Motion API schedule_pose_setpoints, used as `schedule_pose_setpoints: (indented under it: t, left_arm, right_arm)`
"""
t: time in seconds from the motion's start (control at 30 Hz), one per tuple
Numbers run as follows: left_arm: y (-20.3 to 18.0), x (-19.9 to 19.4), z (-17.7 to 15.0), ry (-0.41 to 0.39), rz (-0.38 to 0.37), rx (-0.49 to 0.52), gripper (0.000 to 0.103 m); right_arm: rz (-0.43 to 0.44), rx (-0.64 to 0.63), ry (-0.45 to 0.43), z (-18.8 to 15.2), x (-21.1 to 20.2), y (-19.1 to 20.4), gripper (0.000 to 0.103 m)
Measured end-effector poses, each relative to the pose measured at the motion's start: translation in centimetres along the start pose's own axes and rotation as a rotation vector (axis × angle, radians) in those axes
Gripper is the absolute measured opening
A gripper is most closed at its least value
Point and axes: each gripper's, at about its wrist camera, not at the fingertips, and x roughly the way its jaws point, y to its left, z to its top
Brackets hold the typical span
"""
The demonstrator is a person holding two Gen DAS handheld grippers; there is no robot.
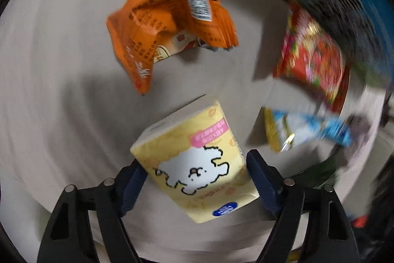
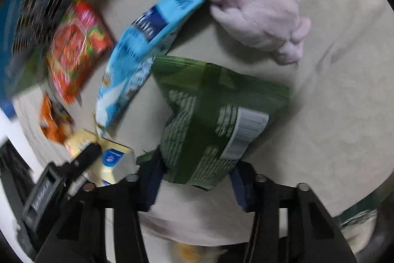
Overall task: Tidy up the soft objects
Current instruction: 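Grasp the yellow tissue pack with left tool while right tool grasps green snack bag, then carry both items into the cardboard box and open both tools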
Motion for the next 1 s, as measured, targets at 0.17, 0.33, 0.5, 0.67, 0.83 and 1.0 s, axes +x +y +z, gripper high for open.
schedule_pose_setpoints:
  t: [0.17, 0.33, 0.5, 0.67, 0.83, 1.0]
  left_arm:
    - [-1.6, 0.9, -3.3, -0.020, 0.153, 0.206, 0.076]
    - [-1.0, 2.1, -3.8, -0.035, 0.076, 0.111, 0.064]
    - [-0.9, 2.2, -6.0, -0.069, 0.043, 0.092, 0.063]
    - [-1.7, 0.7, -10.1, -0.117, 0.040, 0.131, 0.063]
    - [-2.5, -3.8, -14.2, -0.183, 0.019, 0.196, 0.063]
    - [-2.9, -9.1, -17.6, -0.247, -0.061, 0.259, 0.063]
  right_arm:
    - [-0.269, -0.322, 0.031, -0.9, 0.0, 1.7, 0.046]
    - [-0.296, -0.438, -0.071, -2.0, -0.5, 3.1, 0.060]
    - [-0.185, -0.293, -0.062, -2.7, -0.2, 0.3, 0.061]
    - [-0.199, -0.207, -0.074, -3.4, 1.5, -1.8, 0.045]
    - [-0.246, -0.255, -0.114, -6.6, 1.0, -1.7, 0.039]
    - [-0.202, -0.309, -0.186, -10.0, -2.9, -1.0, 0.039]
